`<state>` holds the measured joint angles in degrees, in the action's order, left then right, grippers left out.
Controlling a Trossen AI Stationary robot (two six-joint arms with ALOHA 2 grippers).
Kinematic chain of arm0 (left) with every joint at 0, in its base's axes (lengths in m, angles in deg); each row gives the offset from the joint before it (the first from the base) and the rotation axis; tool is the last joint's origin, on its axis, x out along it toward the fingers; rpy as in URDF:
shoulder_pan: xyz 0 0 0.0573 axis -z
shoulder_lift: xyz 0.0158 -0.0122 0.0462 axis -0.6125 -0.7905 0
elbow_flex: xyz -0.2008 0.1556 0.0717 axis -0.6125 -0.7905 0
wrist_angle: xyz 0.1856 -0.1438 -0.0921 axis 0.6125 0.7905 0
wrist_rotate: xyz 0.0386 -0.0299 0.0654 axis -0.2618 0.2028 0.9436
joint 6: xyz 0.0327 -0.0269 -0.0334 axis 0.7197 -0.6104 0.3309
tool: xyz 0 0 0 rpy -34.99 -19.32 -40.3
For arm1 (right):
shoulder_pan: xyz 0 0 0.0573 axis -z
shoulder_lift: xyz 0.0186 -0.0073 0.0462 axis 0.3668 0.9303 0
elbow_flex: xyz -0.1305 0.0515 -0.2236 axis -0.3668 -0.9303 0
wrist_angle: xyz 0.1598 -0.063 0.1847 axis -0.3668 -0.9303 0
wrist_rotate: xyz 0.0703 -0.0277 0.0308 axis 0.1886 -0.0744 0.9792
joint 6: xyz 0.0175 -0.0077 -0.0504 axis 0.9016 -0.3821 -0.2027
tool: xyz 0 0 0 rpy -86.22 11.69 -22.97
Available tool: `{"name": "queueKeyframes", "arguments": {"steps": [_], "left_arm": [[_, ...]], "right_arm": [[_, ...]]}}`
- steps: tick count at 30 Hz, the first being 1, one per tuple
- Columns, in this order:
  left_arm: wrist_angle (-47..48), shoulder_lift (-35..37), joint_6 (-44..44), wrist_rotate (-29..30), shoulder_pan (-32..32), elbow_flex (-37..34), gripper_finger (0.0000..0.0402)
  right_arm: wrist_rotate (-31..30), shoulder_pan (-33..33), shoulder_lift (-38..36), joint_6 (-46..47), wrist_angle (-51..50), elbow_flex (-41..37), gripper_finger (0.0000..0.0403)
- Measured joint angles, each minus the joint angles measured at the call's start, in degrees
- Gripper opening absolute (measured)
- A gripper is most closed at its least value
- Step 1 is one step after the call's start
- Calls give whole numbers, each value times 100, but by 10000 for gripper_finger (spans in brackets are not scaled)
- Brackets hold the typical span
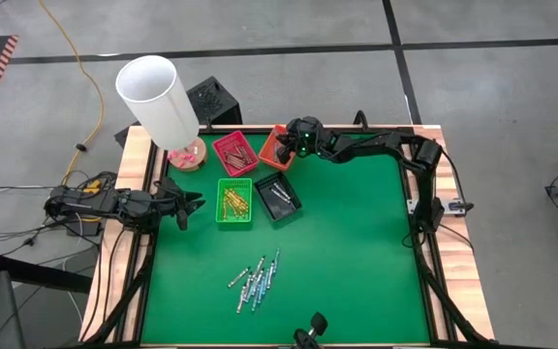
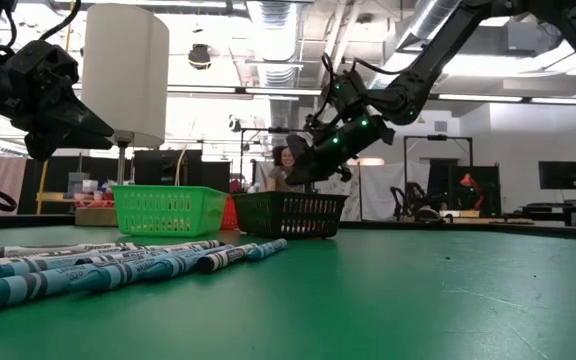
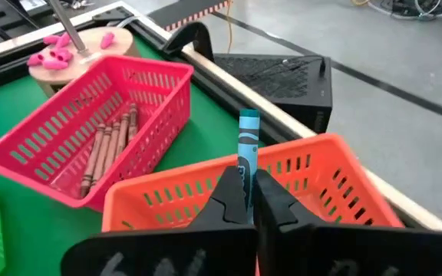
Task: Sort crayons
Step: Put the blue crayon into the orange bin
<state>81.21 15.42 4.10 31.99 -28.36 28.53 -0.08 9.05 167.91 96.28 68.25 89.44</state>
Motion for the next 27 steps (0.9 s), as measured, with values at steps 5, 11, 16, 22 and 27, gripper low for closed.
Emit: {"name": "queueKeyframes", "arguments": {"steps": [5,11,16,22,27], "left_arm": [[2,0,0,-30,0,0,137],[2,0,0,-52,0,0,137],[2,0,0,-54,0,0,137],[2,0,-1,-55,0,0,137],[2,0,0,-54,0,0,137]], "right_arm": [[7,2,0,32,-51,0,7],[7,63,0,104,-123,0,19],[7,156,0,192,-224,0,27],[29,149,0,277,-226,0,38],[31,151,0,307,-222,0,53]]}}
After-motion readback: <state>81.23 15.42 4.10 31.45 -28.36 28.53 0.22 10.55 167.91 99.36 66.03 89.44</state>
